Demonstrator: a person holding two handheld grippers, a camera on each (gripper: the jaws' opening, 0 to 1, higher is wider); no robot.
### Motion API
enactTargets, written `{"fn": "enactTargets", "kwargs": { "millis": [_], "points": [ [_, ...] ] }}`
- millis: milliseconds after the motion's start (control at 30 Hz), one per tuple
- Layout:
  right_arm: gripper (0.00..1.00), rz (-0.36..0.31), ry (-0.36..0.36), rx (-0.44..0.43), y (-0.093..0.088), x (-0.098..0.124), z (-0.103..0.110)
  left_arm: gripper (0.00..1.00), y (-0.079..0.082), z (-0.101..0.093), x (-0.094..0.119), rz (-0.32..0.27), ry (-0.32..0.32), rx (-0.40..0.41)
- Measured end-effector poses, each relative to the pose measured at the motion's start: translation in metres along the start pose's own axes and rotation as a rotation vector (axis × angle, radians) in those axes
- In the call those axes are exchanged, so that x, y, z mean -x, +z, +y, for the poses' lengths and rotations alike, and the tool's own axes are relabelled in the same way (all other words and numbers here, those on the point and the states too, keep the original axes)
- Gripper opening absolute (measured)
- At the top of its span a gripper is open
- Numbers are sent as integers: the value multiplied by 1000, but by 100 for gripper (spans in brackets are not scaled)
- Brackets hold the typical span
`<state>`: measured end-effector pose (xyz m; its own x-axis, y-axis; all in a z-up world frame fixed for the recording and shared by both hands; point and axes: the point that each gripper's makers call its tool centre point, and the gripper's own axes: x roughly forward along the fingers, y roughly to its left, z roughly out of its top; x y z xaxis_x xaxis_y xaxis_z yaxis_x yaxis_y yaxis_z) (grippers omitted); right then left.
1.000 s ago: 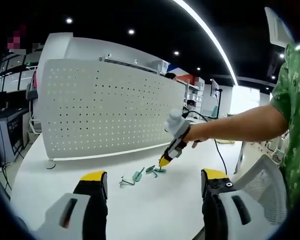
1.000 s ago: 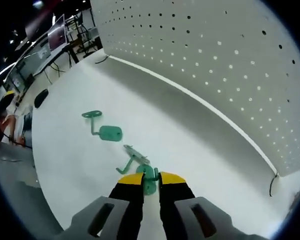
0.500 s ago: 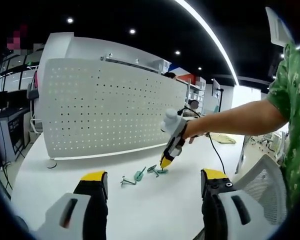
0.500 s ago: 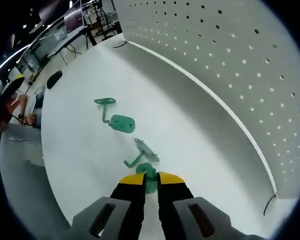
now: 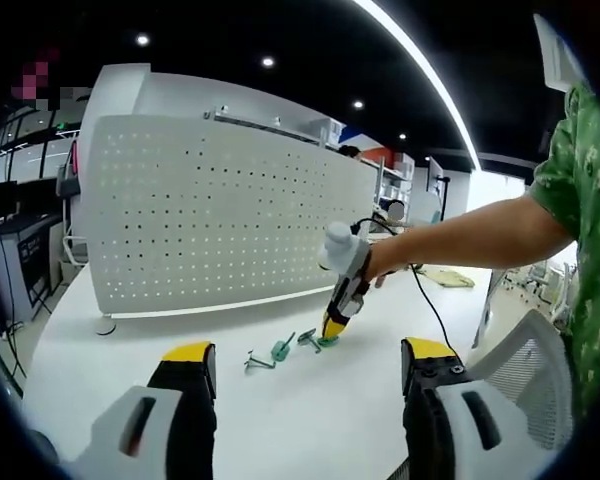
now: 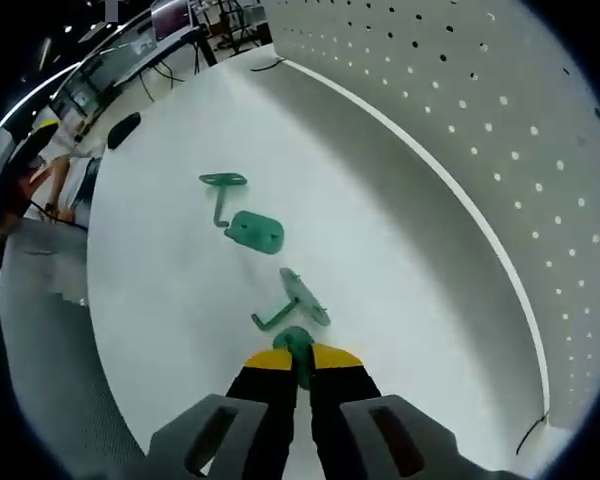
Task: Insert the hook assembly into the mounting plate slot until the hook locks in place.
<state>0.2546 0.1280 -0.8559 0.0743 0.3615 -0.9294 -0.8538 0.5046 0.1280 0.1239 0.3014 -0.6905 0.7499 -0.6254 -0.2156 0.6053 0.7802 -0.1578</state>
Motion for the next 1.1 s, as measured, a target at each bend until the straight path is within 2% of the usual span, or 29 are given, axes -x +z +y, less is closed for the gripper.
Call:
{"fn": "enactTargets", "kwargs": {
  "millis": [300,467,667,833,1000,1100],
  "points": [
    [1,-35,-12,-30,-2,2,-1,77,-2,-2,-2,13,-9,-13],
    [1,-128,-29,-77,6,14,1,76,-2,-4,-3,15,-20,-16],
    [1,-188,-57,-106,5,31,3,76,0,-6,-4,27,-38,-37],
    [1,-253,-81,-139,6,48,5,76,14,-2,-1,23,-47,-72],
    [1,-296,-102,-154,4,60,11,76,34,4,3,-26,-46,-78],
    [1,-320,-112,-165,1,67,14,77,39,4,4,-45,-49,-102]
  ]
}}
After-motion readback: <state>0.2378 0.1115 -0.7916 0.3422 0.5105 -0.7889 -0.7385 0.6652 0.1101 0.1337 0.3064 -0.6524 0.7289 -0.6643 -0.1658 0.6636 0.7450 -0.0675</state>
